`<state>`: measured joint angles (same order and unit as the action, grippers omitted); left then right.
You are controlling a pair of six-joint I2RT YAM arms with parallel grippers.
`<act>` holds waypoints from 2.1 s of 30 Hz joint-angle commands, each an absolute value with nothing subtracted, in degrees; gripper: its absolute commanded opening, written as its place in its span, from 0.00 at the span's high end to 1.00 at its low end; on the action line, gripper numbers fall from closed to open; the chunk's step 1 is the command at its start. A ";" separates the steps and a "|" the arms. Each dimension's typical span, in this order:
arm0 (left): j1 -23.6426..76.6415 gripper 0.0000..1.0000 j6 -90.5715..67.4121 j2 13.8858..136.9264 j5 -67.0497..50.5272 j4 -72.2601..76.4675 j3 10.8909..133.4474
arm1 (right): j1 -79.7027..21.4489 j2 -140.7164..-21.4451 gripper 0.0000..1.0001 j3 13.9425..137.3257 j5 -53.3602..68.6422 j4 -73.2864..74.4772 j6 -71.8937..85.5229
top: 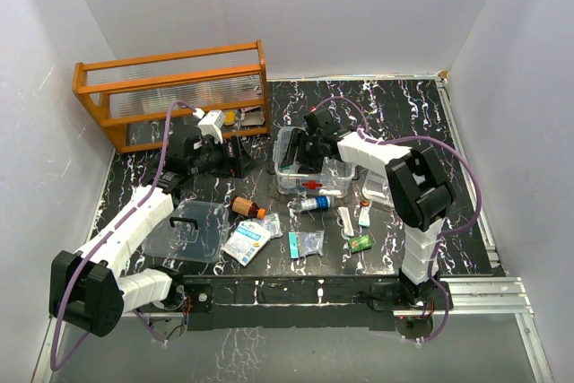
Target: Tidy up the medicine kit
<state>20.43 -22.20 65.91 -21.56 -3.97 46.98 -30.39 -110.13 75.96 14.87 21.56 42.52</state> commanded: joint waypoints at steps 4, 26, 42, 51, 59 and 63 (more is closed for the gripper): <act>20.49 0.22 -21.01 65.70 -21.01 -4.22 47.81 | -31.45 -111.07 0.48 78.88 14.41 20.74 42.25; 20.52 0.22 -20.88 66.79 -20.00 -9.54 49.14 | -32.43 -105.78 0.49 83.11 11.77 25.49 39.37; 25.99 0.27 22.26 61.40 -31.32 -14.11 44.74 | -32.37 -83.38 0.44 69.99 1.32 17.71 36.84; 28.02 0.28 41.54 66.35 -27.35 -16.73 41.36 | -31.83 -73.72 0.41 61.31 -1.93 16.04 36.03; 29.38 0.30 49.47 71.63 -19.21 -13.89 40.18 | -31.29 -71.71 0.40 57.99 -1.07 14.73 36.20; 29.51 0.31 50.93 73.51 -20.36 -13.18 40.52 | -31.07 -71.89 0.40 57.57 -0.62 14.50 36.16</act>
<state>29.10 46.19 72.51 -20.08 -14.55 40.34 -31.42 -73.43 58.22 -0.08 18.52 36.93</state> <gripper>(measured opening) 0.698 0.600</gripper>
